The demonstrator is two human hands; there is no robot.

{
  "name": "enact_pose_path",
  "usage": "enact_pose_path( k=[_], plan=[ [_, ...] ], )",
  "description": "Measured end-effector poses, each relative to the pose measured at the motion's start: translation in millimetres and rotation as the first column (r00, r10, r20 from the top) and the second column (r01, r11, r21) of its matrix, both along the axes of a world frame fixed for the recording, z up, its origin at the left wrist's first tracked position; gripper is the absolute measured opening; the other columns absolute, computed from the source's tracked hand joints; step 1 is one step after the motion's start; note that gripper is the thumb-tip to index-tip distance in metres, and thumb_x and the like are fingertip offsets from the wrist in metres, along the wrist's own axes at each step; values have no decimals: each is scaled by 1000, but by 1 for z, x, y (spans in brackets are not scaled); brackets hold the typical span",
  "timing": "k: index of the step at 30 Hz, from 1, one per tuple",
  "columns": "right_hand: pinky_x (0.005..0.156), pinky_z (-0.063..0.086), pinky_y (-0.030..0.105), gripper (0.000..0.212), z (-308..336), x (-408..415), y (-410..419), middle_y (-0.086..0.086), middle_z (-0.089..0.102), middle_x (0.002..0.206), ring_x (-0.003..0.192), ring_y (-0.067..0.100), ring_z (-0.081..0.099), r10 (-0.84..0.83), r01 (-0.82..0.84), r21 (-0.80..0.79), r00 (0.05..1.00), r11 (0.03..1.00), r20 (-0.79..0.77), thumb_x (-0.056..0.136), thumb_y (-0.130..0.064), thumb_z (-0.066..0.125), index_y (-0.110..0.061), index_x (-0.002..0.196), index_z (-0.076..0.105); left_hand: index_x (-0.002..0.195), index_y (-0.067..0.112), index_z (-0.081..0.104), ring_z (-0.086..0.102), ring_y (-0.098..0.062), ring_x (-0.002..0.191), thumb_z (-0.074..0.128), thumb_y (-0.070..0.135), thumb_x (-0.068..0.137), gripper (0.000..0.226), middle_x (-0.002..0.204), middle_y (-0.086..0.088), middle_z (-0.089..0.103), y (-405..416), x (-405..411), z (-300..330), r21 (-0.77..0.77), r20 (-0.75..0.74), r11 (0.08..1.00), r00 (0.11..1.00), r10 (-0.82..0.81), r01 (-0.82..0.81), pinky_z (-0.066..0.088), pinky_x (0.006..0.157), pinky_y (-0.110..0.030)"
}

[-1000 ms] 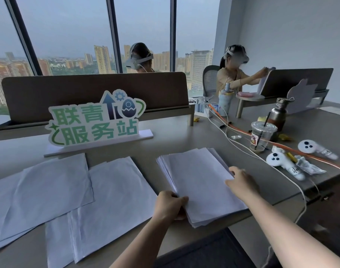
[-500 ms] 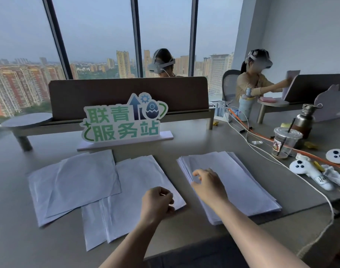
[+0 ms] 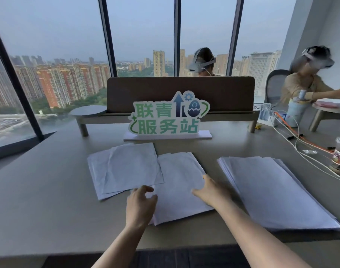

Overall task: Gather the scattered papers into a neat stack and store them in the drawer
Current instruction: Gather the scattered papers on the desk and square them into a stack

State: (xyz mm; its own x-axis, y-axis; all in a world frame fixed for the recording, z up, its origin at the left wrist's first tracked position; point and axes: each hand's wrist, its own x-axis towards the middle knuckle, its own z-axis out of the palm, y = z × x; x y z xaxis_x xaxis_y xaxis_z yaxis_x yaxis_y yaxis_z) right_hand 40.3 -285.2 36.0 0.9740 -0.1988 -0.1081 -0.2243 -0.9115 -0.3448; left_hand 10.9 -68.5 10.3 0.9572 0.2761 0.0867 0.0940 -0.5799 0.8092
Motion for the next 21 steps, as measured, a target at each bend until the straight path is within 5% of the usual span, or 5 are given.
enact_pose_path(
  k=[6,9,12,16,21],
  plan=[
    [84,52,37,76,2,12,16,4,61,106,100,27,59,-44,44,7,999,999,-14,64,-59,67,-20,126,45,115,23,64,53,-23,116,64,33,80,37,124,0,58,26,-5,-13,242,-35,969,999,-41,49,41,92,-31],
    [83,53,36,65,0,19,23,7,59,100,101,26,54,-85,85,-10,995,996,-44,56,-47,70,-18,110,48,100,25,68,58,-21,107,62,36,80,23,112,6,62,32,-9,-18,338,30,935,992,-121,104,40,87,-28],
    [73,56,31,46,-4,27,27,5,62,83,89,25,61,-106,106,7,993,994,-52,51,-30,66,-14,92,51,104,26,66,58,-21,106,58,35,84,24,115,7,61,38,-10,-22,399,57,907,984,-168,131,38,89,-27],
    [55,43,21,18,-2,33,29,2,63,65,58,20,61,-105,115,79,987,990,-122,56,-20,66,-12,66,54,123,26,58,53,-17,116,54,29,86,37,130,9,57,45,-9,-27,449,72,877,971,-230,174,34,98,-24],
    [51,31,22,25,8,32,37,2,44,62,54,17,43,-91,128,234,983,964,-161,71,-20,67,-12,65,44,125,26,58,51,-13,120,52,27,90,36,133,11,56,47,-11,-29,436,135,885,960,-244,164,31,100,-21]
  ],
)
